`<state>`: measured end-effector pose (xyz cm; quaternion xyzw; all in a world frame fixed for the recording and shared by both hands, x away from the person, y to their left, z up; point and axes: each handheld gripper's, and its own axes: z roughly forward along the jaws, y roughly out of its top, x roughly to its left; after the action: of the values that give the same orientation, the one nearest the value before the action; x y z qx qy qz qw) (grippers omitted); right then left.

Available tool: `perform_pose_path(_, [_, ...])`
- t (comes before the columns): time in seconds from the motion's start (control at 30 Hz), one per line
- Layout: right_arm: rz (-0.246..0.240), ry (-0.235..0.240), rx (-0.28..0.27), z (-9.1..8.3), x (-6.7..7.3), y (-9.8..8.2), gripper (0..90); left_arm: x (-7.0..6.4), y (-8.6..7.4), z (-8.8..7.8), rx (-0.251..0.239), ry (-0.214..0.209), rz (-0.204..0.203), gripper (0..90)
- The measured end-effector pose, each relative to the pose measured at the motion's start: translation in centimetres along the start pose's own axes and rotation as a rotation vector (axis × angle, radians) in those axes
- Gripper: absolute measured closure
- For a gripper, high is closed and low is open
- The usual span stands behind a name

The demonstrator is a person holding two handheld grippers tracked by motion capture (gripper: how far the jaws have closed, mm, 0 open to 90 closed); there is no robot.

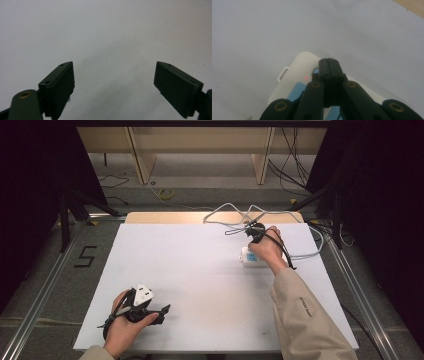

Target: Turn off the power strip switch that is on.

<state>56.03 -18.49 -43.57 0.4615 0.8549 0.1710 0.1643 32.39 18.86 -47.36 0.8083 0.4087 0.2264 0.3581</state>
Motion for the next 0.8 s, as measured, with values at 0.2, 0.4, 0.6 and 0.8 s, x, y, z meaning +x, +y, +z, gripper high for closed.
perform_pose_path(0.2, [0.004, 0.003, -0.003, -0.01, 0.01, -0.06, 90.0, 0.04, -0.02, -0.03, 0.0, 0.0, -0.001, 16.5])
perform_pose_path(0.4, [0.002, -0.001, -0.003, 0.04, 0.02, -0.04, 90.0, -0.03, 0.02, 0.02, 0.002, -0.002, 0.001, 16.5])
perform_pose_path(0.6, [-0.002, -0.006, 0.004, 0.05, 0.13, 0.05, 90.0, -0.04, 0.01, 0.03, 0.003, -0.003, 0.001, 16.5])
perform_pose_path(0.8, [-0.005, -0.021, 0.006, 0.14, 0.18, 0.13, 90.0, -0.07, 0.01, 0.07, 0.003, -0.006, 0.002, 16.5])
